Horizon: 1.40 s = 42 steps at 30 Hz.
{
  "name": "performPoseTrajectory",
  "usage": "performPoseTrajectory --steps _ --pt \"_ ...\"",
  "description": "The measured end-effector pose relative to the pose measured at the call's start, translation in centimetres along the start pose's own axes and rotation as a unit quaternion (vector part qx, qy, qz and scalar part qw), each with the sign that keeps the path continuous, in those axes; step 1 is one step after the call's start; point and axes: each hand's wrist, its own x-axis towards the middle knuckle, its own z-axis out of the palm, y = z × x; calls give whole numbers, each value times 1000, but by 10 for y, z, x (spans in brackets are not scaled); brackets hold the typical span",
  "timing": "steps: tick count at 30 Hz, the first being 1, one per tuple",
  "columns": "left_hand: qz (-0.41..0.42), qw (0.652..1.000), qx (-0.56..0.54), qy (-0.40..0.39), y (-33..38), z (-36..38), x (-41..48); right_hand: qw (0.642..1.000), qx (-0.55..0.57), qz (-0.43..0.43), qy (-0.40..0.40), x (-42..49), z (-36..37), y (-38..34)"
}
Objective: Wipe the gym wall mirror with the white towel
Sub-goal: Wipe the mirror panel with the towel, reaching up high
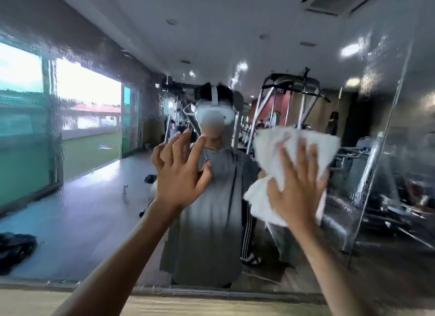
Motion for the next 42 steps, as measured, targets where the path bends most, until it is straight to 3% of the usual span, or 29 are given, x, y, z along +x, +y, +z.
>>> performPoseTrajectory --steps 2,4,8,11,13,15,17,19,21,23,26,28,30,34,36,38,40,42 --pt "-23 999 -18 -31 1 -4 26 996 39 76 24 59 -13 -2" --pt "-29 998 -39 -51 -1 -7 59 995 49 78 38 106 -22 -22" --pt "2 1000 -1 -20 -6 -5 92 996 -5 -80 49 96 -14 -53" --pt "18 1000 12 -14 -9 -2 89 981 -36 -189 31 51 -7 -26" --pt "22 1000 14 -7 -9 -1 88 988 -34 -149 29 50 -9 0" --pt "17 1000 17 5 -8 -1 88 998 -10 -42 33 78 -14 7" --pt "19 1000 13 8 -8 0 88 996 34 62 57 119 -22 -7" --pt "22 1000 9 10 -10 0 87 991 41 100 72 147 -28 -30" --pt "25 1000 8 15 -11 1 86 996 26 50 71 146 -26 -50" --pt "28 999 6 19 -11 0 87 996 2 -68 57 120 -19 -58" --pt "37 999 9 20 -14 -2 86 980 -46 -190 22 74 -13 -26" --pt "37 999 12 18 -16 -4 84 984 -58 -166 10 71 -17 8" --pt "27 1000 9 10 -15 -7 93 995 -47 -88 10 98 -25 25" --pt "50 997 -34 38 -6 -17 156 998 15 21 49 190 -46 -15" --pt "59 997 -37 36 -10 -18 183 998 7 -5 57 202 -43 -45" --pt "59 998 -17 35 -17 -13 192 993 -13 -96 64 178 -32 -63" --pt "66 997 7 33 -21 -9 190 981 -26 -187 51 143 -25 -53" --pt "67 997 14 30 -22 -6 188 975 -31 -213 44 128 -25 -19"
